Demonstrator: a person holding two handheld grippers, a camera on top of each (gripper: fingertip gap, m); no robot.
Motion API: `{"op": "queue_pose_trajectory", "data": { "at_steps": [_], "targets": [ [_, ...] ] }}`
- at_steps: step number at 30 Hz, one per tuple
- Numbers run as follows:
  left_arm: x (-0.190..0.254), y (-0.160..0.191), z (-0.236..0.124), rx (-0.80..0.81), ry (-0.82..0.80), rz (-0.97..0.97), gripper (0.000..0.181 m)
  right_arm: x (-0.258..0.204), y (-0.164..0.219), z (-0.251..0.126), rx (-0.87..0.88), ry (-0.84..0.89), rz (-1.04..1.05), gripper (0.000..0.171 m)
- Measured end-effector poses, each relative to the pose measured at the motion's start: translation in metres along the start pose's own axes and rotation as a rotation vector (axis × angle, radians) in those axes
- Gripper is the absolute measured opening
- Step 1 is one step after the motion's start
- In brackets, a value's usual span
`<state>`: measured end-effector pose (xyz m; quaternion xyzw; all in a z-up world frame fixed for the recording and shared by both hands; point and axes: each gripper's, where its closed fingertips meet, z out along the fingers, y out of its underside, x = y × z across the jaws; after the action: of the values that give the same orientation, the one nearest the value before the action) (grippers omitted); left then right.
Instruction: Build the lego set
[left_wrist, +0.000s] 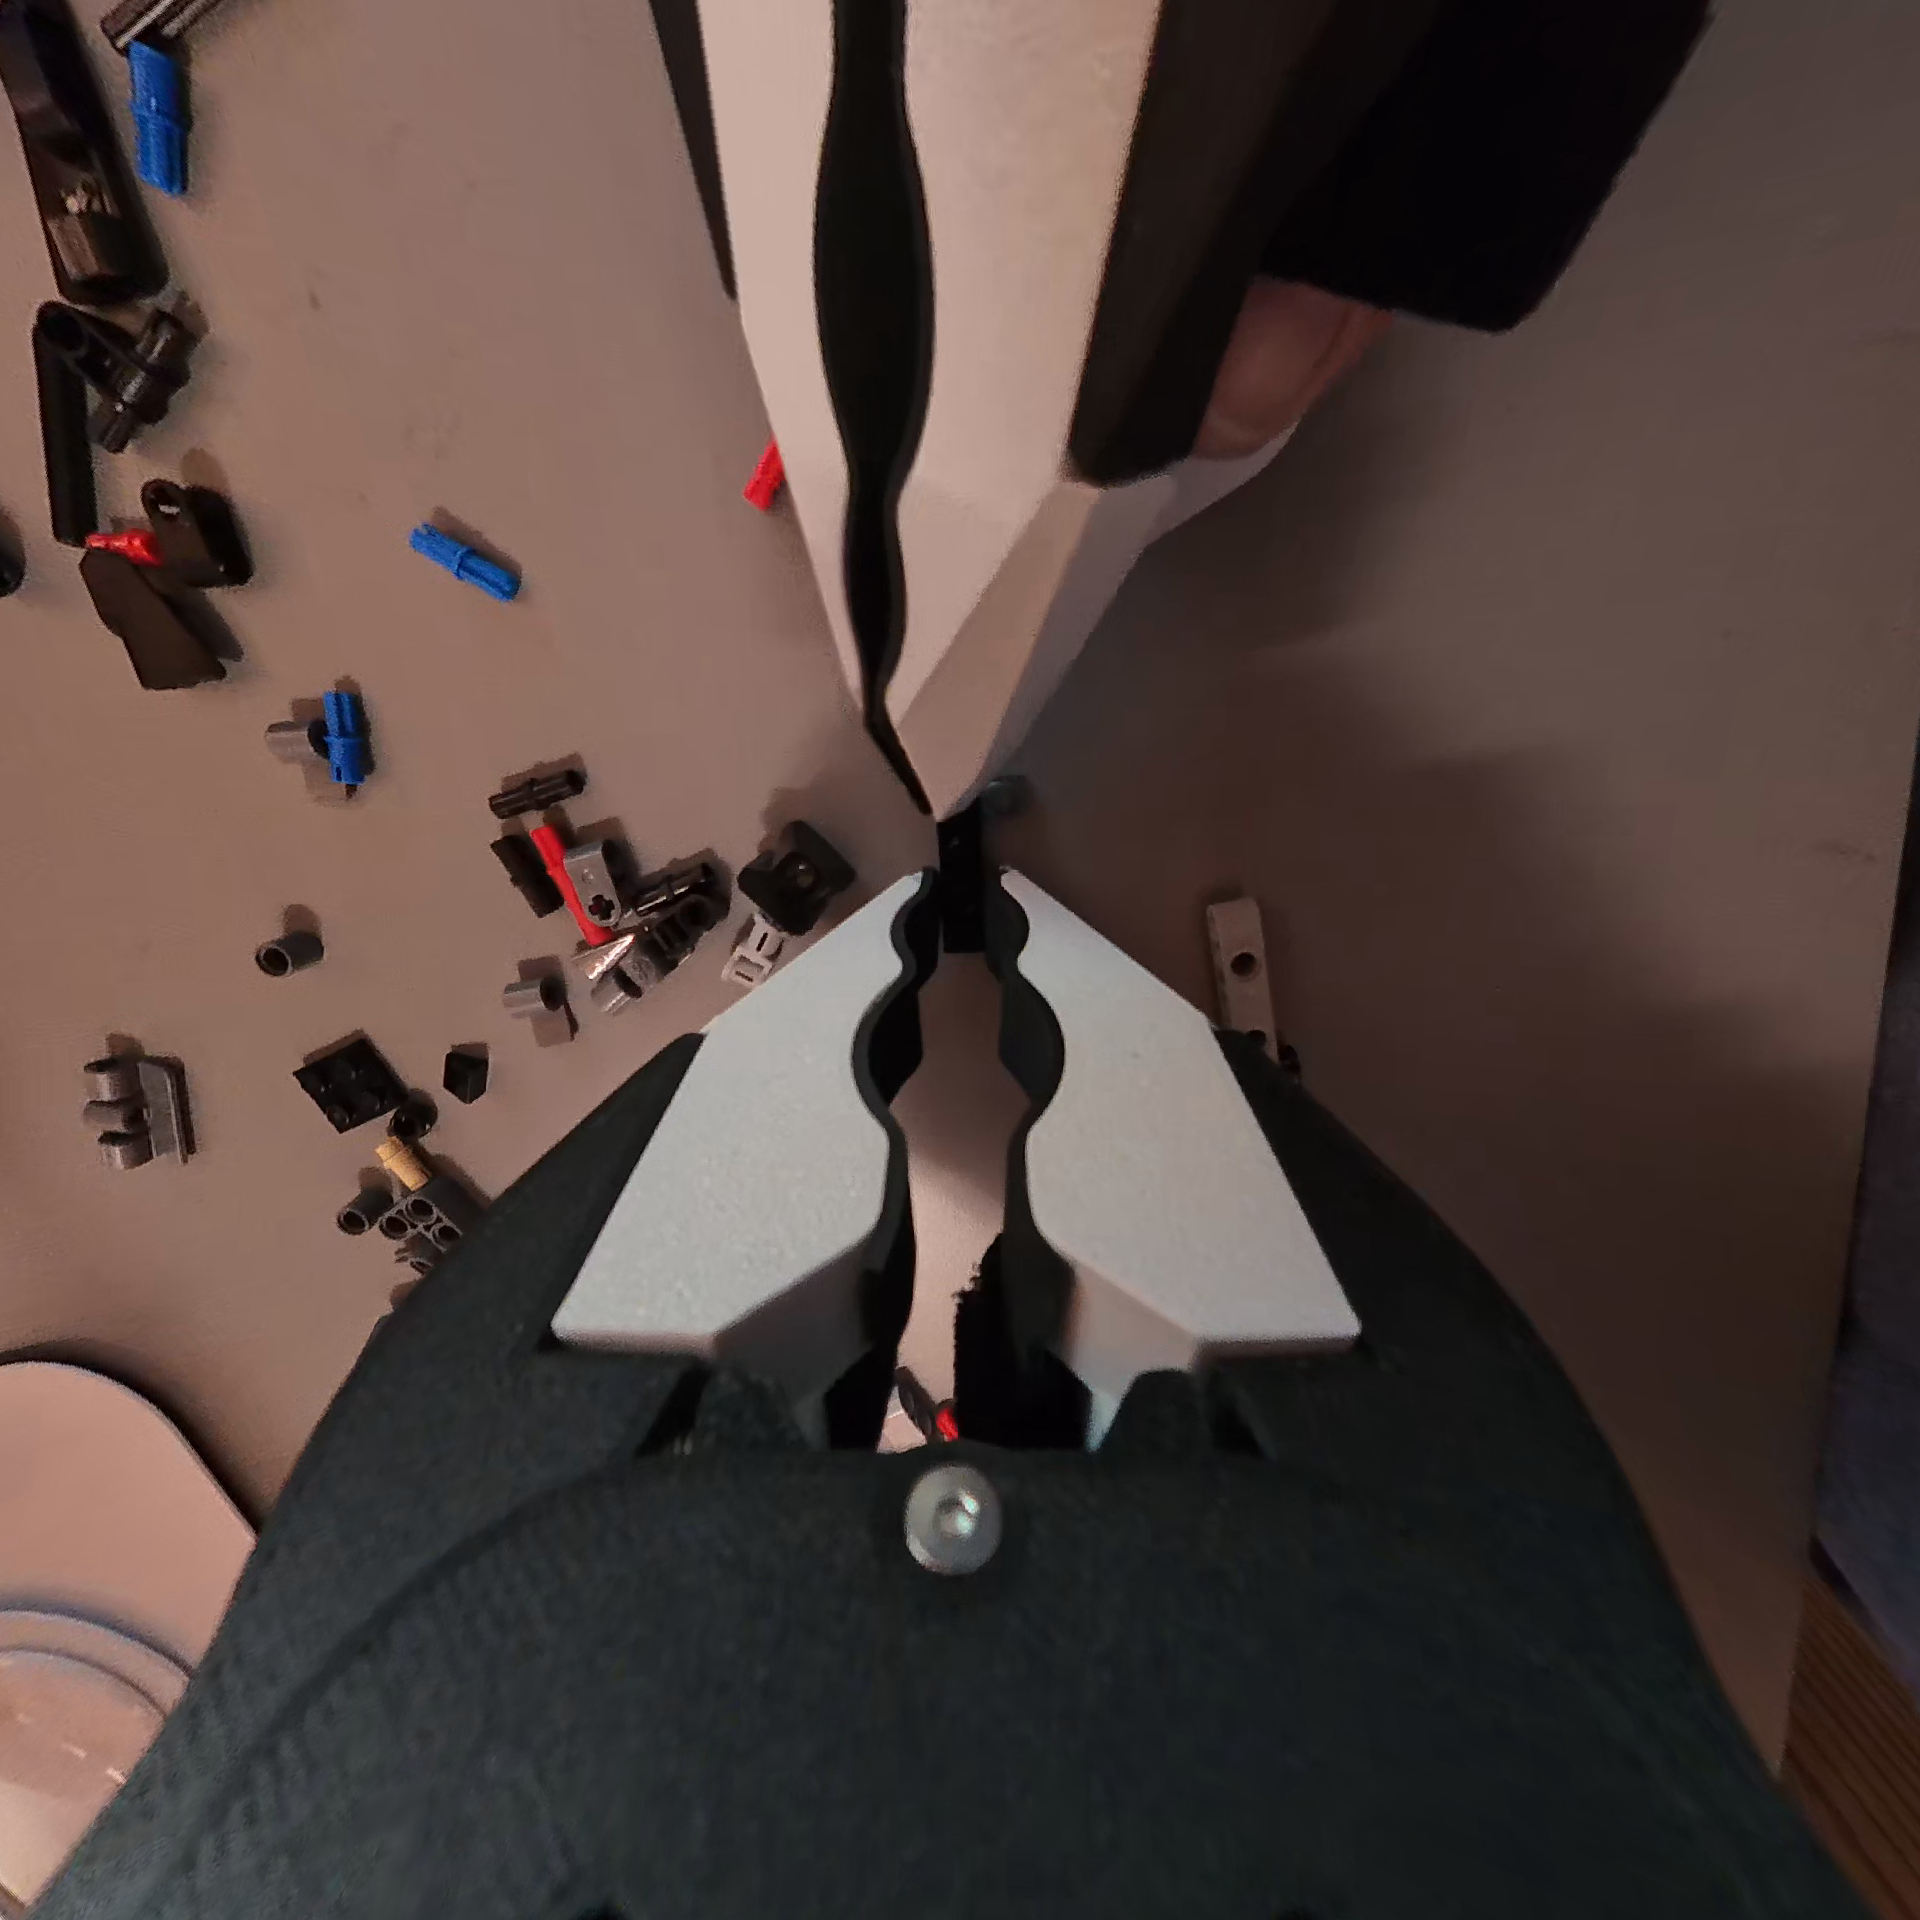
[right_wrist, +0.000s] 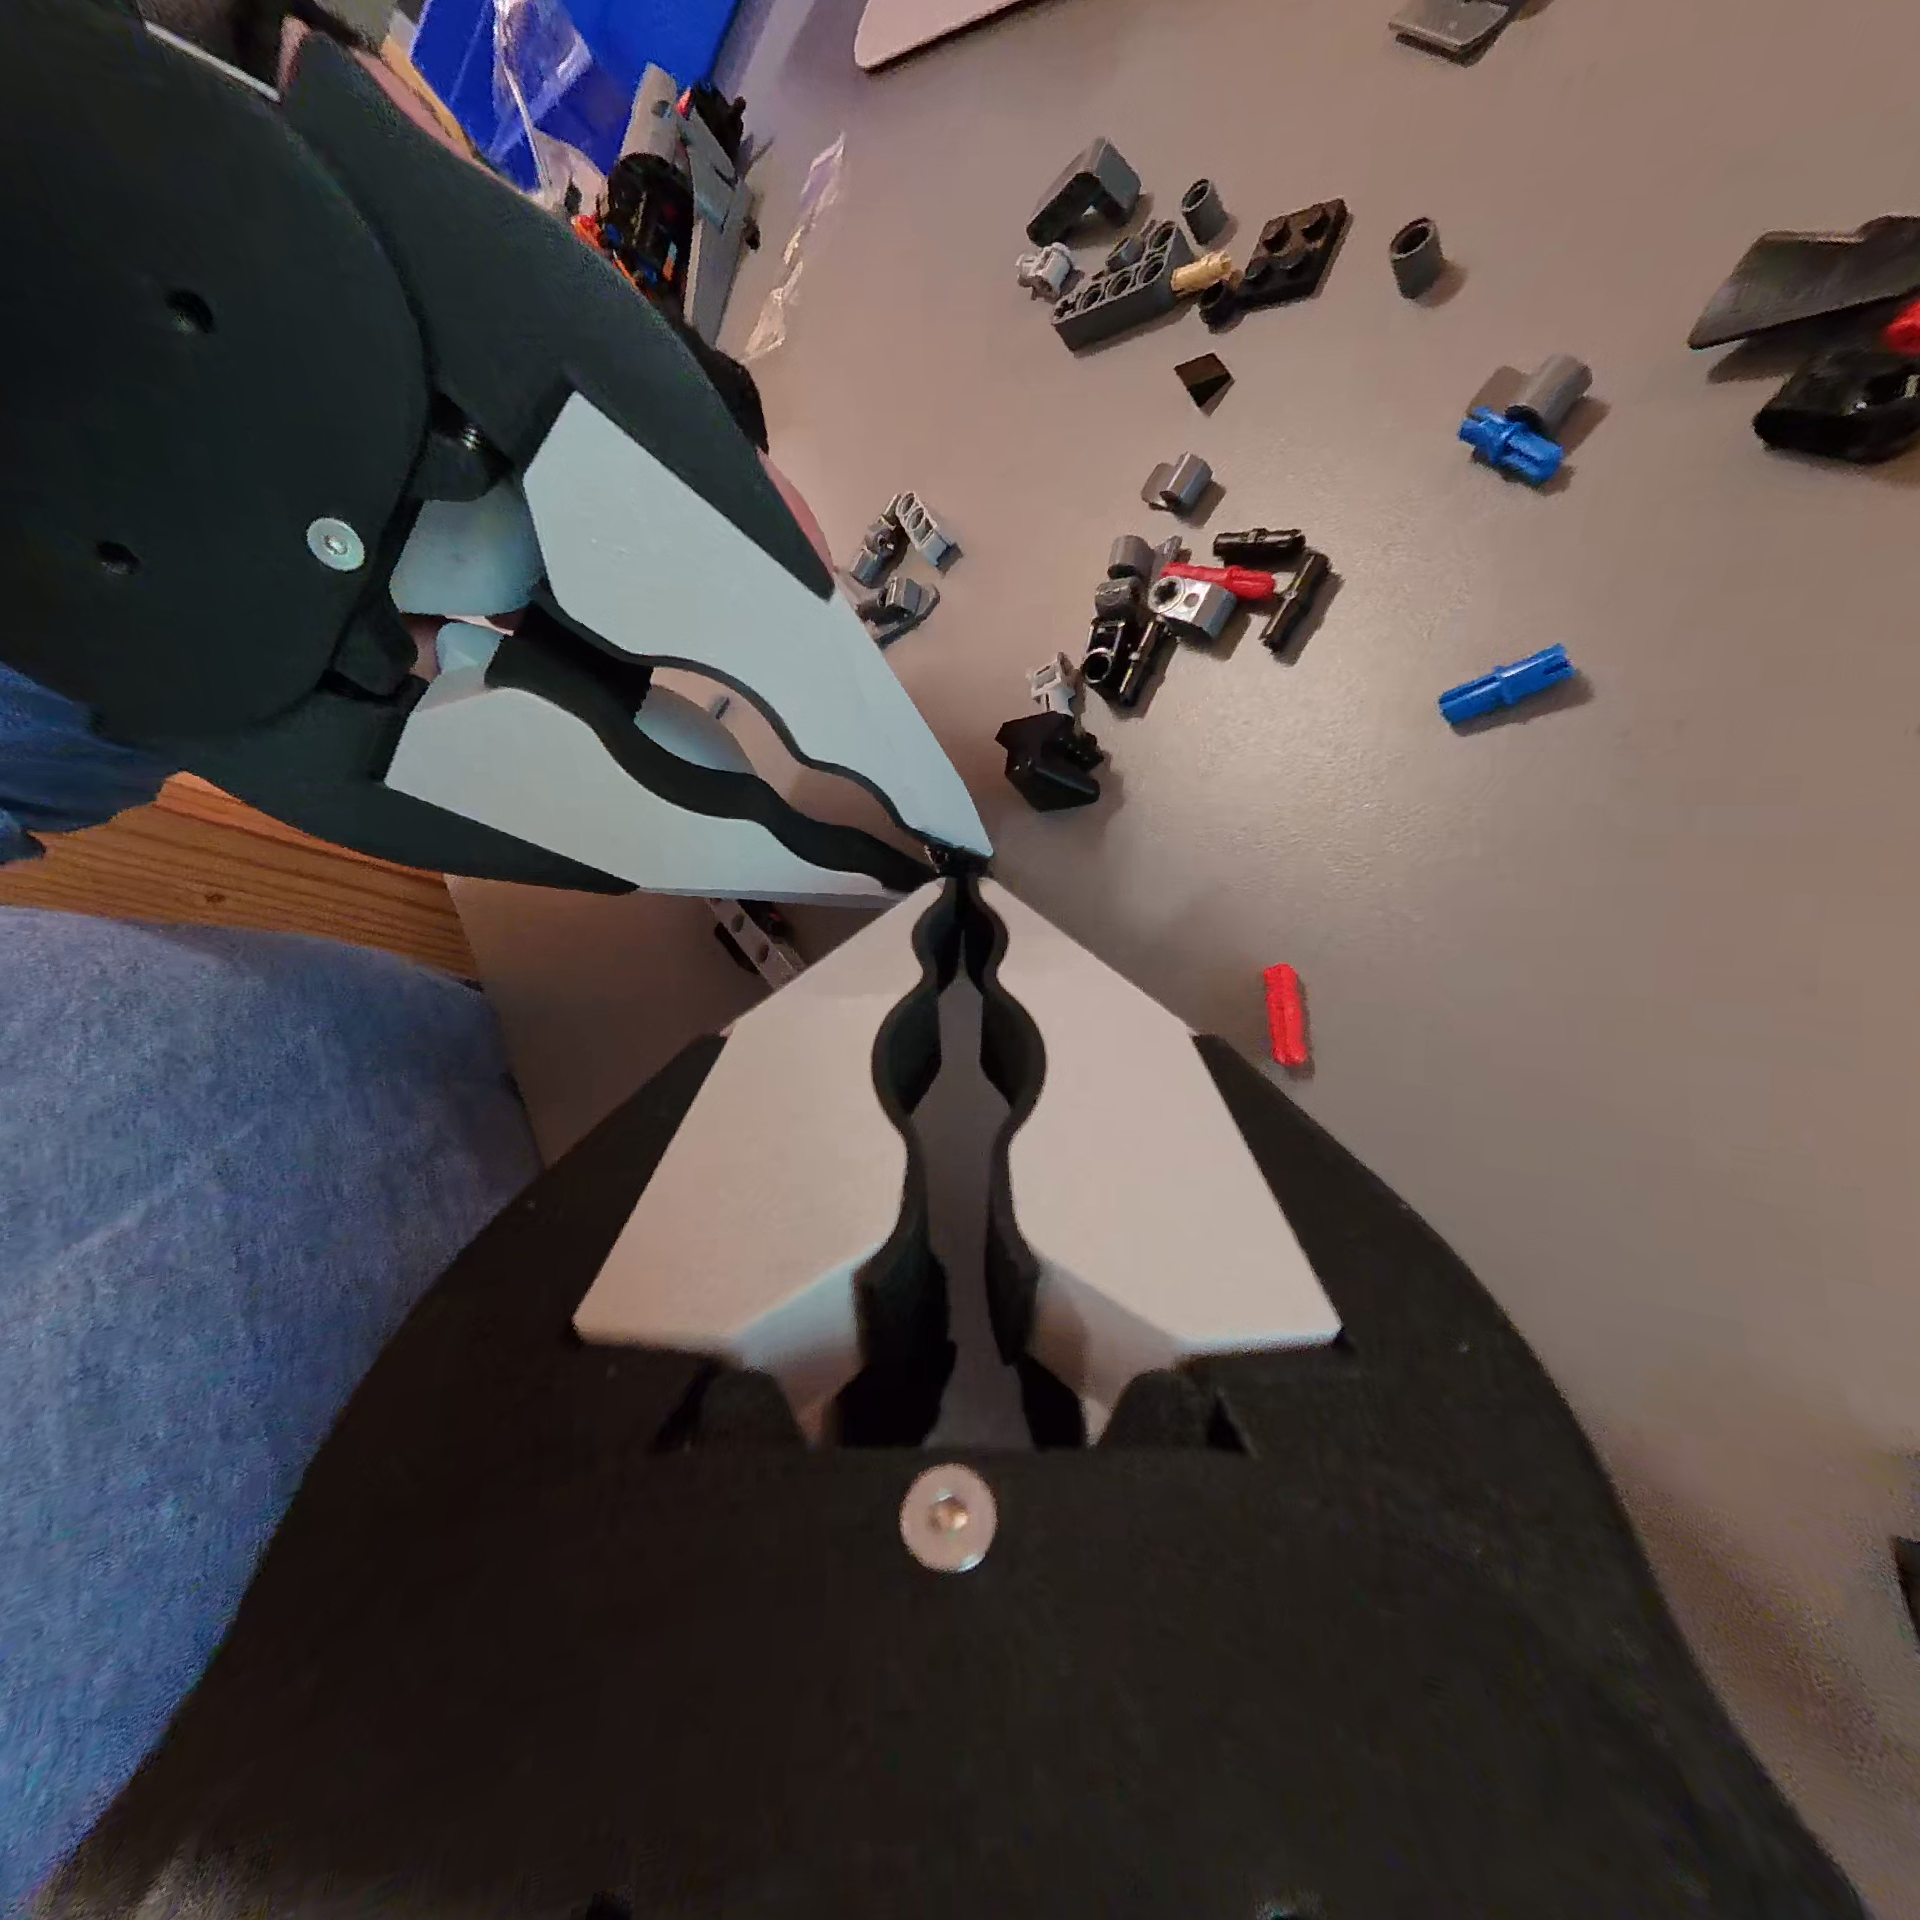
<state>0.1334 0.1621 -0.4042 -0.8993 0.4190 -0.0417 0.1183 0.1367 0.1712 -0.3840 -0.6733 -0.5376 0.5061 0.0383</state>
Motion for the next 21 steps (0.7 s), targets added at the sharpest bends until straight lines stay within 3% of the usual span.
{"op": "queue_pose_trajectory", "data": {
  "at_steps": [21],
  "targets": [
    [0.0, 0.0, -0.0002, -0.009, 0.0, 0.019, 0.006, 0.0024, 0.0075, 0.0032, -0.044, 0.151, -0.22, 0.0]
  ]
}}
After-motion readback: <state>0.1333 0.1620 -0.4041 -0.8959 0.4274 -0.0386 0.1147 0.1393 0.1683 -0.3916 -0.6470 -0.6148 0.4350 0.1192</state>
